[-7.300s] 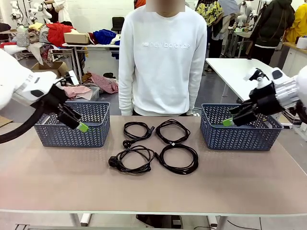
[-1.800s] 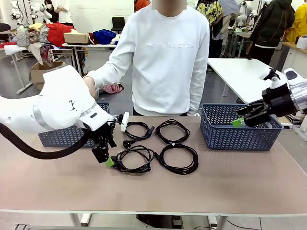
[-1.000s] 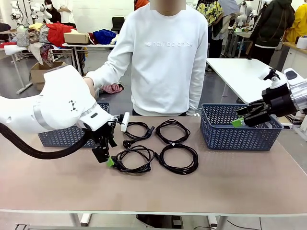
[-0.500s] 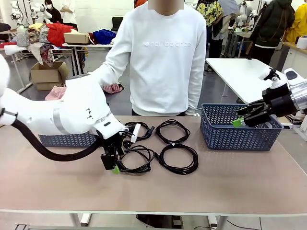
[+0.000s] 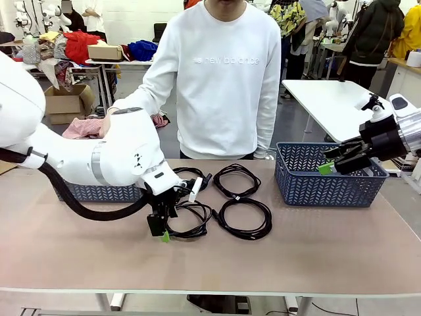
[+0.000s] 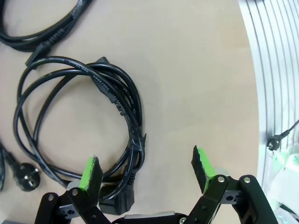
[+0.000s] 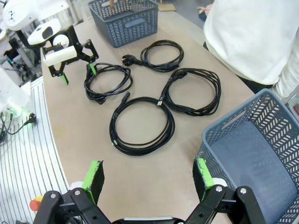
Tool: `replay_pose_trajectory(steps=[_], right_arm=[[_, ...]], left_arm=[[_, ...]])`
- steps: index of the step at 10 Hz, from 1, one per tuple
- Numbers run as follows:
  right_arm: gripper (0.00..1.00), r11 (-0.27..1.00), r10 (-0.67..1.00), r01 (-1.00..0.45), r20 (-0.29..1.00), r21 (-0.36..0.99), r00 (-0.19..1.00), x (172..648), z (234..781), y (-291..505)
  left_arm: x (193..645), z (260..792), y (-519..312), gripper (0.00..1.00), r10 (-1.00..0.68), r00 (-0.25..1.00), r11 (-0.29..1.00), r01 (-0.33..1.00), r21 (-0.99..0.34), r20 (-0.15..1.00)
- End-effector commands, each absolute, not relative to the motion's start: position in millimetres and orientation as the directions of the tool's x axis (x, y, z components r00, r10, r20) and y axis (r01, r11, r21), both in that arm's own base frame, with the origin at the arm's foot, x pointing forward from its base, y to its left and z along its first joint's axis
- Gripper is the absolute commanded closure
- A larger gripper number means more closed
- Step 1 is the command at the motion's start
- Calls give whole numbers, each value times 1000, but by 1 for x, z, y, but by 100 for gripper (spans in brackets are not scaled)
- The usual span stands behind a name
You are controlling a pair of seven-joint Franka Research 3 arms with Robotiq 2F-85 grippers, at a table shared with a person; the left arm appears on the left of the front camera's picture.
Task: Organize the cables according to human instructions.
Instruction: Pick up a bundle of cables and place it in the basket indicated by the human.
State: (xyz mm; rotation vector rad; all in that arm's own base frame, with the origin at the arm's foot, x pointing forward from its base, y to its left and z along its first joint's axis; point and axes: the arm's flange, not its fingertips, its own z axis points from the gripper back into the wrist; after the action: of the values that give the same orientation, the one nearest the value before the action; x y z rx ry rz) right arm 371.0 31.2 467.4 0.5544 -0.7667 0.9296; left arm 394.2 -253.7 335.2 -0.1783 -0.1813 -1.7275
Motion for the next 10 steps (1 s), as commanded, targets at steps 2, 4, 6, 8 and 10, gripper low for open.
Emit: replay_pose_trajectory(steps=[2,4,6,8,10], right_arm=[[0,481,487,-873,805,77,339,376,465,31],[0,481,487,-873,805,77,339,376,465,31],[0,481,487,-873,805,77,339,376,465,31],[0,481,487,-873,805,77,339,376,465,31],[0,481,487,-873,805,77,339,376,465,31]], left_arm=[[398,324,-262,0,-970,-170,-170,985,12,174],[398,316,-267,0,-972,-170,-170,985,12,164],[398,312,-270,0,-973,-167,-167,986,17,159],[399,310,-270,0,-975,-152,-149,988,30,160],[399,307,-274,0,-977,-155,-152,988,30,147]])
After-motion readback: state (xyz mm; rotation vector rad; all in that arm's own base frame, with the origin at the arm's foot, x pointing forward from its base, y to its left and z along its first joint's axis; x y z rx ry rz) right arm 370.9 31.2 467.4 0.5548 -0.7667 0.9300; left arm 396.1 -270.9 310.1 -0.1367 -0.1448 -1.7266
